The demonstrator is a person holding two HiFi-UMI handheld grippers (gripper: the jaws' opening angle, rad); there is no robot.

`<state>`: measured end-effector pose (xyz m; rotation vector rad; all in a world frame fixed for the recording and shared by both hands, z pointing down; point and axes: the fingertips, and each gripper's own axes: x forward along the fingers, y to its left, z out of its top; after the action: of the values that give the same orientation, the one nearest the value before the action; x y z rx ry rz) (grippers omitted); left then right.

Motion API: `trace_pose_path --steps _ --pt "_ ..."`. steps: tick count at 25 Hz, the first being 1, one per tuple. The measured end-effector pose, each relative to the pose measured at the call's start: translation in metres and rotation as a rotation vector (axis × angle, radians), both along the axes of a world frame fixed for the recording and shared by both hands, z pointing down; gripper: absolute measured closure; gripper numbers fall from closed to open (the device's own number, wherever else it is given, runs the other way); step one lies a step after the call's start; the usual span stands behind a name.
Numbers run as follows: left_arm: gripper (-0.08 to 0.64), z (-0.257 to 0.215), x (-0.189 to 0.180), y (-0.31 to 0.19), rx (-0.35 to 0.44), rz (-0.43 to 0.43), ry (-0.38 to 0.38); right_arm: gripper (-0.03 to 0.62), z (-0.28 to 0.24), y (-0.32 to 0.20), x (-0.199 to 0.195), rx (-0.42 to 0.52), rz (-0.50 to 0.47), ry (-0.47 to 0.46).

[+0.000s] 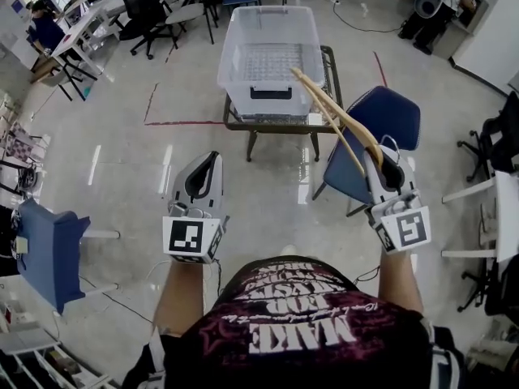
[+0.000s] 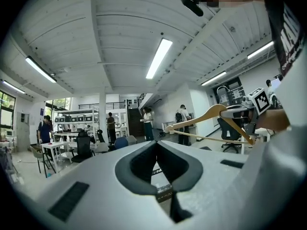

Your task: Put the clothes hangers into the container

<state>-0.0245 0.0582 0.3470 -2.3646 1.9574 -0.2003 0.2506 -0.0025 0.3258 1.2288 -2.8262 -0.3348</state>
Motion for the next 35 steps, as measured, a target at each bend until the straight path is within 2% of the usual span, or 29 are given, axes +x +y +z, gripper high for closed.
trace_pose_path --steps 6,14,28,35 --pt "0.554 0.013 -0.01 -0.004 -0.042 -0.046 0.004 0.531 0.01 -0.021 0.0 -0.046 -0.023 -0.026" --pt "0.554 0.026 -0.02 -0.012 -0.076 -0.034 -0.004 0.531 0.017 -0.031 -0.02 -0.04 -0.036 -0.005" --pt "0.554 0.022 -0.054 -0.083 -0.045 0.025 0.01 0.531 0.012 -0.09 -0.065 -0.039 -0.007 -0.004" --pt "0.554 0.021 -0.053 -0.117 -0.048 0.034 -0.004 0.531 0.017 -0.121 -0.073 -0.051 -0.013 0.003"
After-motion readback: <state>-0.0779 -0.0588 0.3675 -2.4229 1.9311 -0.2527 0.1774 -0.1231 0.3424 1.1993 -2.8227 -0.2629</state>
